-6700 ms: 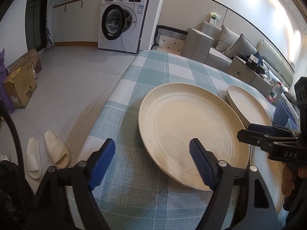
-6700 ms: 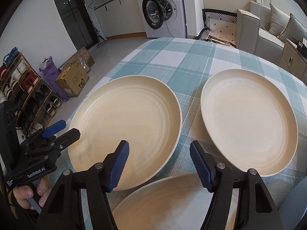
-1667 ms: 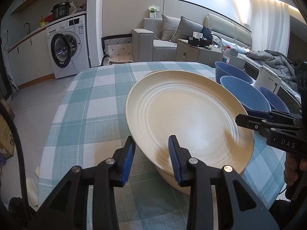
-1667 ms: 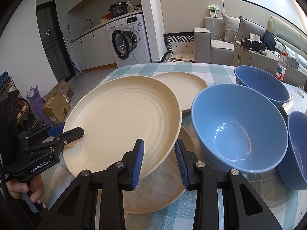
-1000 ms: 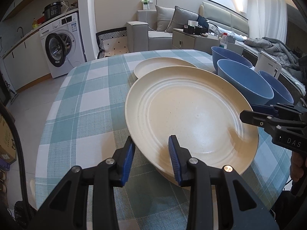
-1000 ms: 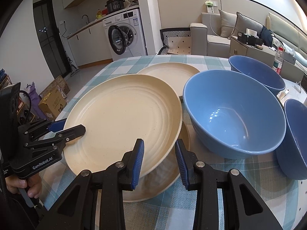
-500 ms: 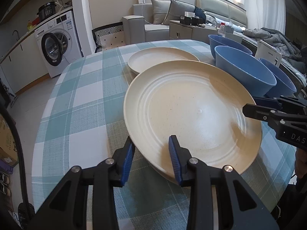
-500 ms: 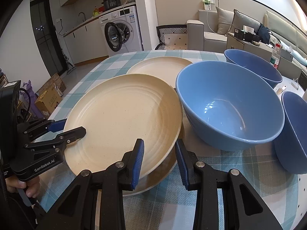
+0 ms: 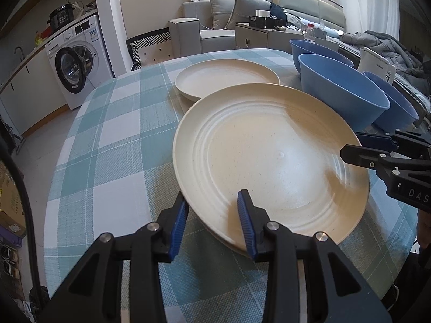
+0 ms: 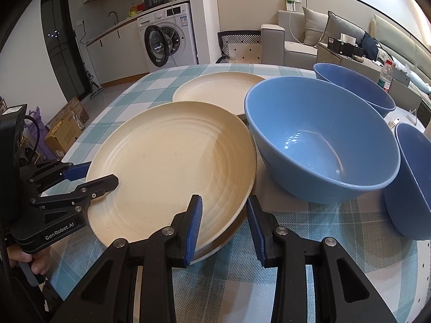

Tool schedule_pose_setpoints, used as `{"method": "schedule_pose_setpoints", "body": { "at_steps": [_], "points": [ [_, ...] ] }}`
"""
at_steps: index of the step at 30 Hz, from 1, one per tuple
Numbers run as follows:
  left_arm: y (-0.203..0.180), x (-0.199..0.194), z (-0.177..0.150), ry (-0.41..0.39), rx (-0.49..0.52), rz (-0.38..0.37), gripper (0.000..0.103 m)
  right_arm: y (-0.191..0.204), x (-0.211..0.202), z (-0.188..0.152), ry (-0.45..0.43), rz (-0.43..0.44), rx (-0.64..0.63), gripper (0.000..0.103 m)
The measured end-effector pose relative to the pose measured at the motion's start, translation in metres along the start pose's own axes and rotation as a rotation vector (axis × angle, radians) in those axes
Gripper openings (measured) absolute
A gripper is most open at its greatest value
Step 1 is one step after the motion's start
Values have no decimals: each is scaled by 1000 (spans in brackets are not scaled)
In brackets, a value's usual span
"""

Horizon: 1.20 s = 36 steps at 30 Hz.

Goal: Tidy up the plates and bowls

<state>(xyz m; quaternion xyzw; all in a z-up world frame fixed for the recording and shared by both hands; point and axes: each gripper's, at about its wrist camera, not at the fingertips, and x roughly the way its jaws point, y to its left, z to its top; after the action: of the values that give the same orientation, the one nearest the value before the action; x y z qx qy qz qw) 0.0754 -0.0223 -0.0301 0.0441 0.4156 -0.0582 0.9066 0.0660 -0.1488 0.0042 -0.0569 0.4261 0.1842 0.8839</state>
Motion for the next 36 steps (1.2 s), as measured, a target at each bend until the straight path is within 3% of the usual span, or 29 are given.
{"method": "schedule_pose_setpoints", "body": {
  "at_steps": [15,24,32,36],
  "points": [
    [-8,3,-2,32,40,23,45,-2,8,-5,29,-9,-2,36],
    [-11,5,-3,49,44,21,55,-3,9,-6,31,33,15,49],
    [-11,6,-2,63,43,13,57,-2,5,-5,21,30,10,51],
    [-9,7,-1,78,27,4,58,2,2,-3,10,33,-1,59]
  ]
}}
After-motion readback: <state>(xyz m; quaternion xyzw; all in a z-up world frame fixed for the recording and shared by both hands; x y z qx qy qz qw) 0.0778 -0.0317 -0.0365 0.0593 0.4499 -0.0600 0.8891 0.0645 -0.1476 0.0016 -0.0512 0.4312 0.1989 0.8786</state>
